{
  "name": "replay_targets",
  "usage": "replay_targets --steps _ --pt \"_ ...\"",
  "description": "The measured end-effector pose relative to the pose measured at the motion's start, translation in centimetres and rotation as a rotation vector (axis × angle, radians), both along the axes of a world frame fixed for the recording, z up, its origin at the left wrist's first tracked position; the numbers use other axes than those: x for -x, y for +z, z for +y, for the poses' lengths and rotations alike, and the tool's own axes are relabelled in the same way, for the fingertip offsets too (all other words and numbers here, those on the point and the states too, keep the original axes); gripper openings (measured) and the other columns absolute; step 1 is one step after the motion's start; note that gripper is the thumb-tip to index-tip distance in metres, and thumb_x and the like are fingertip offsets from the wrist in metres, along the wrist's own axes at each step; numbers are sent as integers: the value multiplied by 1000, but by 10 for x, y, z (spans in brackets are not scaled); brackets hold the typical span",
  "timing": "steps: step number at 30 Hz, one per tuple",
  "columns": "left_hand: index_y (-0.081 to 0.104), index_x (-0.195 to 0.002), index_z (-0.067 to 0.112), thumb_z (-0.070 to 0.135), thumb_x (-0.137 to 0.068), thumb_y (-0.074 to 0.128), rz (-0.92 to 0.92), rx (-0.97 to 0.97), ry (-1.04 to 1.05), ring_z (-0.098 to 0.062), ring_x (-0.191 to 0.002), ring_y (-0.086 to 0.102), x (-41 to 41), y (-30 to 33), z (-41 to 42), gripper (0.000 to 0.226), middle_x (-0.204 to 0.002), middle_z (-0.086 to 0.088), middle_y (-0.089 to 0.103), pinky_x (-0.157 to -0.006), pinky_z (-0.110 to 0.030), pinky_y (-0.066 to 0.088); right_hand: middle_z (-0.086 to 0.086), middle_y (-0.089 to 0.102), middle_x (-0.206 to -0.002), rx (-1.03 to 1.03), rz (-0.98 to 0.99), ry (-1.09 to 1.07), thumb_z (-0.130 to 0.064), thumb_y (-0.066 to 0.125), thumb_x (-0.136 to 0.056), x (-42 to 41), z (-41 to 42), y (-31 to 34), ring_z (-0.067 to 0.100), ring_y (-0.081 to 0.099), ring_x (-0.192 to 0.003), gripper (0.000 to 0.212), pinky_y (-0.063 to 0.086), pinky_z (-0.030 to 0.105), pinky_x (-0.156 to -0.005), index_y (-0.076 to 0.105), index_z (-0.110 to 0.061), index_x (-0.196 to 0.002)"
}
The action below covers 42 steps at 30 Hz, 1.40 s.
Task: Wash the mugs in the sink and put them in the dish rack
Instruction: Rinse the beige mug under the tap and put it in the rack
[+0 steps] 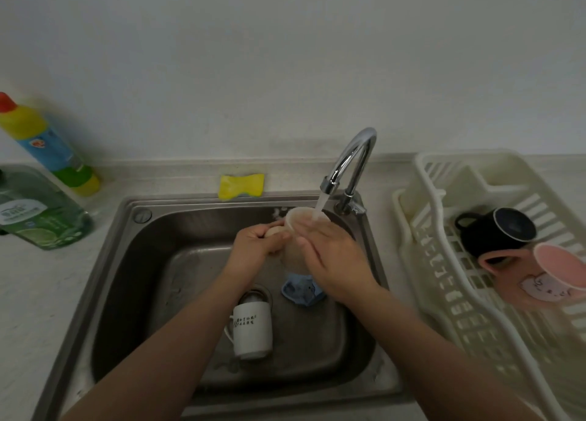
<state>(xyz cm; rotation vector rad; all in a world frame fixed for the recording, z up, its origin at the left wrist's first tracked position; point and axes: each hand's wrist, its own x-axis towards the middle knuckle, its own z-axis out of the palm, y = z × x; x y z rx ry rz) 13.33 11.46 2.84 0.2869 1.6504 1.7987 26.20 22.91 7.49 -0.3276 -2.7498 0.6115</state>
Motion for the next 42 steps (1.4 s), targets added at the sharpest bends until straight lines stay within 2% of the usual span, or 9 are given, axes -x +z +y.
replay_targets --steps 5,11,15,20,23,26,34,38,42 --pt "68 -86 6 19 -90 67 -25 72 -27 -20 -80 65 1 9 -6 13 -85 -8 70 -69 -35 55 -8 21 -156 337 -103 -101 -50 60 -88 -11 11 -8 2 27 -133 65 33 27 -104 34 -33 -145" --pt "71 -85 12 32 -96 60 -72 109 16 -27 -83 69 -8 19 5 26 -86 -8 73 -79 -48 55 -7 58 -98 678 66 -269 -42 54 -95 21 15 -7 11 57 -88 6 47 29 -73 56 -36 -96" --pt "69 -95 13 36 -98 56 -137 151 -38 -23 -83 71 -12 20 5 26 -95 -2 73 -62 -36 56 -12 42 -130 672 -16 -168 -40 61 -91 0 9 -16 4 48 -112 51 44 18 -85 41 -29 -136" --pt "71 -101 11 36 -98 56 -159 170 -44 -24 -85 70 -12 17 6 29 -105 -4 73 -71 -43 59 -5 60 -110 695 24 -290 -43 44 -100 18 14 -7 16 58 -104 20 49 34 -84 56 -31 -111" --pt "72 -96 15 38 -97 57 -191 183 -18 -24 -87 69 -7 15 5 28 -102 -5 73 -69 -41 58 -8 30 -154 347 -94 -123 -40 37 -102 -1 5 -7 13 25 -142 45 25 35 -117 37 -28 -146" --pt "71 -101 9 38 -97 57 -200 177 -45 -23 -83 69 -4 15 3 32 -98 -7 73 -64 -37 57 -13 8 -158 -38 -155 158 -38 29 -103 -21 -5 -9 5 -8 -147 51 -2 30 -121 26 -22 -151" --pt "70 -99 6 38 -97 58 -174 234 -58 -24 -78 67 5 17 2 34 -96 -11 72 -59 -33 55 -9 28 -155 -129 -222 334 -45 26 -100 -17 -3 1 -1 4 -145 54 -4 22 -118 38 -23 -147" --pt "69 -101 3 34 -96 59 -186 221 -58 -26 -81 67 -1 13 2 33 -95 -10 72 -64 -39 57 -6 25 -158 -24 -163 145 -45 28 -98 -4 19 -2 7 12 -147 57 14 39 -121 36 -20 -149" --pt "68 -99 5 35 -95 62 -215 223 -39 -27 -80 67 0 9 0 31 -95 -13 71 -61 -36 55 -10 20 -158 -109 -243 320 -46 27 -99 -21 -2 -6 1 0 -147 56 -4 26 -120 30 -24 -151"
